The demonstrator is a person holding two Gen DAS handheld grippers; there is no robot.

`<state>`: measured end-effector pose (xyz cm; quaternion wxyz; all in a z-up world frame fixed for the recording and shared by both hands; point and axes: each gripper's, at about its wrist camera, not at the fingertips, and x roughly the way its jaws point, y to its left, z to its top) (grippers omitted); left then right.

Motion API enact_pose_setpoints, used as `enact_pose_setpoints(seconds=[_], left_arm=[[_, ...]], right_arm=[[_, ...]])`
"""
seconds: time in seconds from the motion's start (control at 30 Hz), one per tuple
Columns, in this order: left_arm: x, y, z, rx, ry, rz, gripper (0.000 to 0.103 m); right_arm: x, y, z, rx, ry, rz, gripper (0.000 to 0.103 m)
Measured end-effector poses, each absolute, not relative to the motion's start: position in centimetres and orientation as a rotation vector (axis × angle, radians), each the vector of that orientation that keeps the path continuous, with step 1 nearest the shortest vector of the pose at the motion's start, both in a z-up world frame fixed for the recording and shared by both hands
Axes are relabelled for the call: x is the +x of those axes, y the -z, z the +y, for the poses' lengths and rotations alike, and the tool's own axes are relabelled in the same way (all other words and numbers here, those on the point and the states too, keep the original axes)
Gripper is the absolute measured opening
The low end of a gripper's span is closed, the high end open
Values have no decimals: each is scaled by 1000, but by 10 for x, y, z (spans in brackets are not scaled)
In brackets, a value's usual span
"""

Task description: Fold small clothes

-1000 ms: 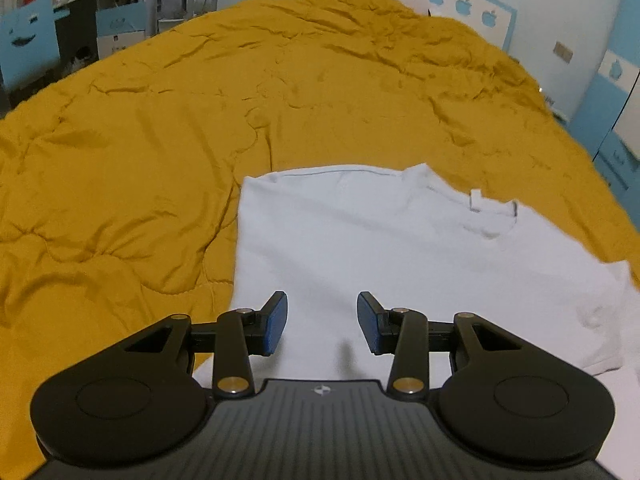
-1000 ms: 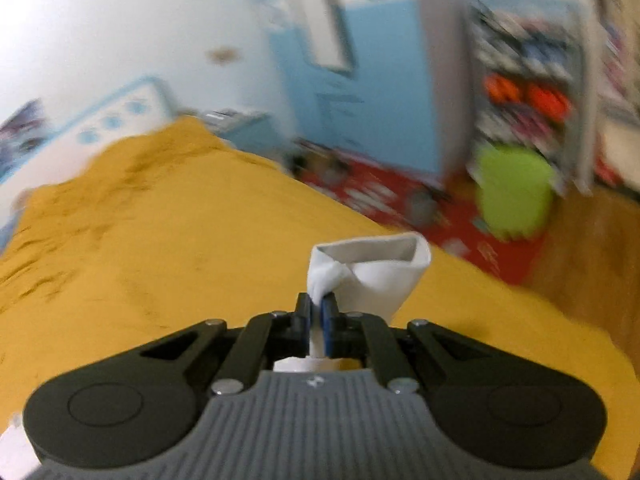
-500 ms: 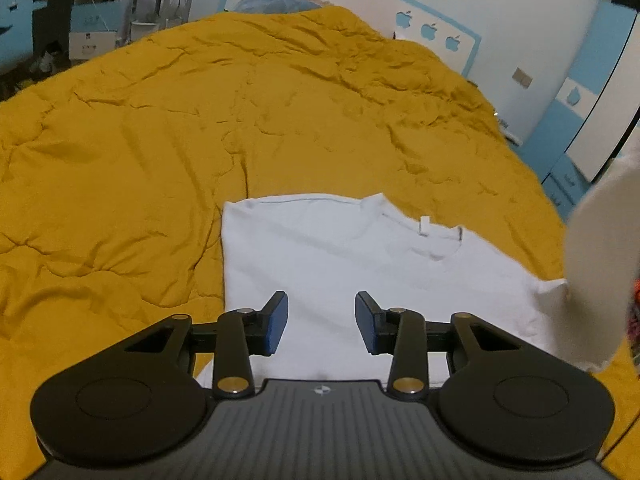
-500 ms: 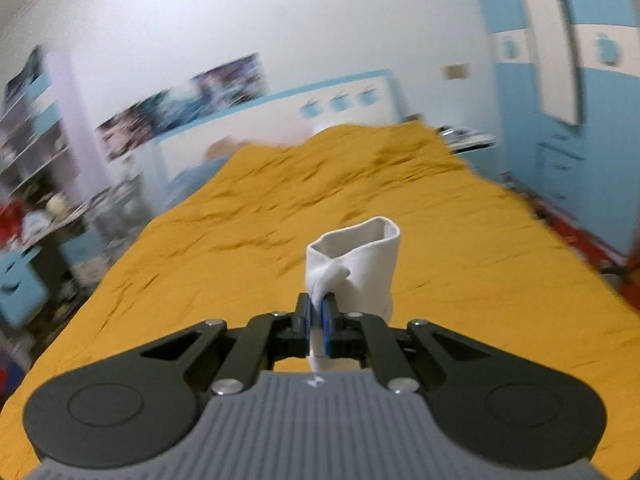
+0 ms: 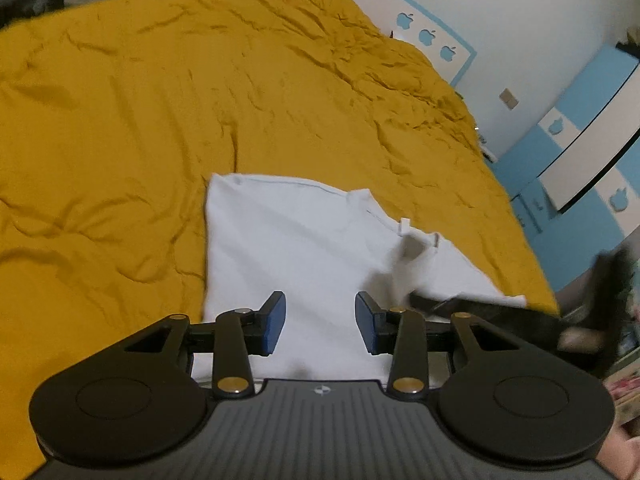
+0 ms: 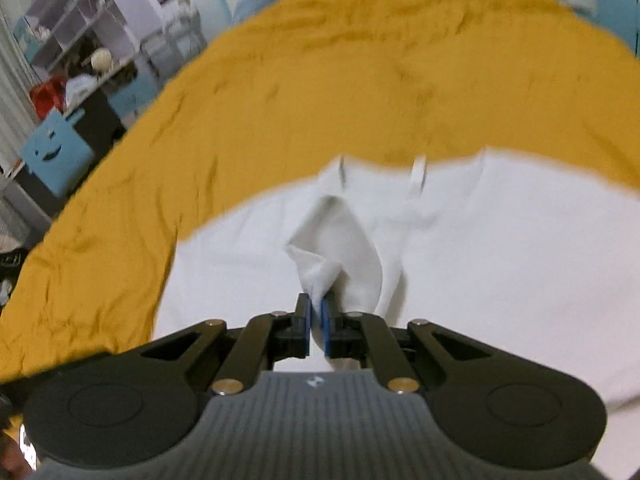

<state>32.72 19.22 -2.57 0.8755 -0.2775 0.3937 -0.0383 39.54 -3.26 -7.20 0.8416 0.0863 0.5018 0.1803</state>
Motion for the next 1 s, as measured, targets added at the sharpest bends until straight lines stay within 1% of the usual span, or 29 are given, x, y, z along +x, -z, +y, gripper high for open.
enact_pose_setpoints(seconds=[0.1,0.13,0.17,0.2,0.27,0.3,0.33,0.4,0.47,0.57,0.73,0.87,0.93,0.97,1.0], left_arm=[[331,32,195,-650,112,820,46],[332,35,196,-676,126,821,48],[334,37,197,-701,139,823,53],[336,38,197,-723,152,823,55],[338,41,198,-753,178,822,57],[340,42,197,-766,189,823,60],[342,44,197,-782,197,824,61],[346,48,197,-811,213,825,64],[353,53,193,-834,224,831,64],[367,61,181,-827,229,859,64],[397,83,154,-785,193,931,64],[415,101,140,-769,177,967,64],[418,103,134,-732,175,955,48],[419,103,131,-707,169,955,30],[419,101,129,-682,173,951,9]], right_arm=[[392,98,-27,186,-397,1135,3],[393,104,-24,186,-412,1160,7],[394,111,-27,194,-430,1184,9],[396,112,-28,207,-443,1194,10],[392,110,-30,240,-482,1195,21],[391,109,-33,261,-503,1198,24],[388,107,-37,282,-520,1201,30],[387,98,-48,312,-536,1184,32],[387,85,-64,334,-520,1144,37],[384,70,-93,354,-470,1090,38],[365,63,-137,241,-334,1030,38],[335,61,-179,267,-311,995,38],[321,62,-193,262,-300,988,38],[314,64,-201,264,-294,986,38],[309,65,-206,268,-291,983,38]])
